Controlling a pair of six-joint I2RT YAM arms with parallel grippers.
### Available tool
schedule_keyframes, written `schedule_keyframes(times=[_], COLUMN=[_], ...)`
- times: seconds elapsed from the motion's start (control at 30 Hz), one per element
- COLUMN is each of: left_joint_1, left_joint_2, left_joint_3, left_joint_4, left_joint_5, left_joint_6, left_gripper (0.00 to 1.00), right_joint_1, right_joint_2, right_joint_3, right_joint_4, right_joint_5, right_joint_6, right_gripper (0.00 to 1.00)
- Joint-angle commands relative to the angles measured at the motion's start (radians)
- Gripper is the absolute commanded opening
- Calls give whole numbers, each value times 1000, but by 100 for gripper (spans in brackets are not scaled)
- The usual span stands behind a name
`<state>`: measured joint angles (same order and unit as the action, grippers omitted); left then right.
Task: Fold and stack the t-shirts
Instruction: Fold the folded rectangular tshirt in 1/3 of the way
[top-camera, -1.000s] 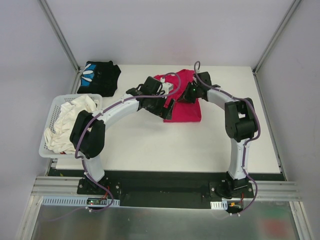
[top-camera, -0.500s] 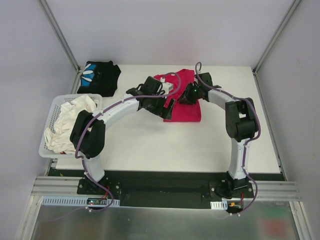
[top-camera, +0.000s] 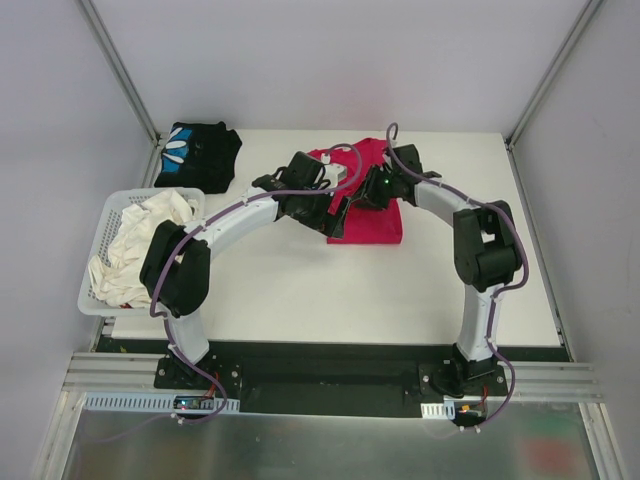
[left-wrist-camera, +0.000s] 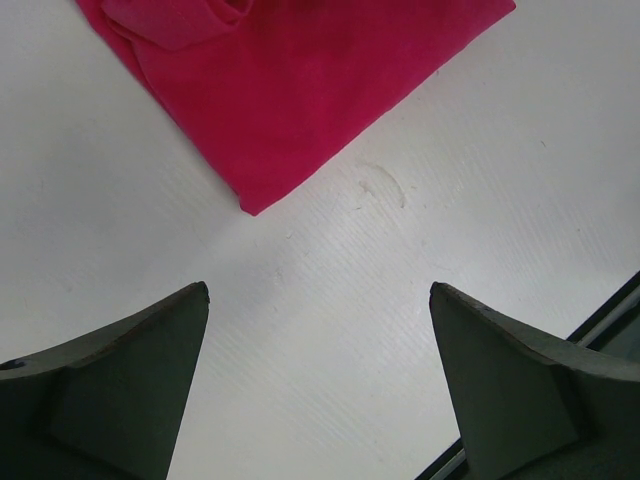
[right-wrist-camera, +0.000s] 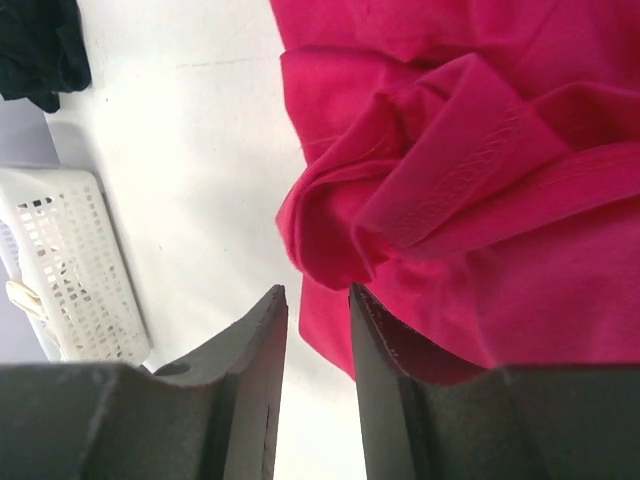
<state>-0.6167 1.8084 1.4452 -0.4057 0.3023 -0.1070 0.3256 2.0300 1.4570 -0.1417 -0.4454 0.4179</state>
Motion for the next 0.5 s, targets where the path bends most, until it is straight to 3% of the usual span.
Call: schedule_keyframes(times=[0.0,0.47], left_joint_1=[-11,-11], left_joint_2=[-40,-55], left_joint_3=[3,-8], left_joint_4=[11,16], left_joint_5=[-14,-15], left_joint_6=[17,20], left_gripper=[91,91], right_joint_1=[35,43], right_joint_2=[-48,6], right_joint_3=[14,34], right_joint_4=[10,11], right_joint_5=[0,17], right_joint_6=[13,9], right_gripper=[35,37])
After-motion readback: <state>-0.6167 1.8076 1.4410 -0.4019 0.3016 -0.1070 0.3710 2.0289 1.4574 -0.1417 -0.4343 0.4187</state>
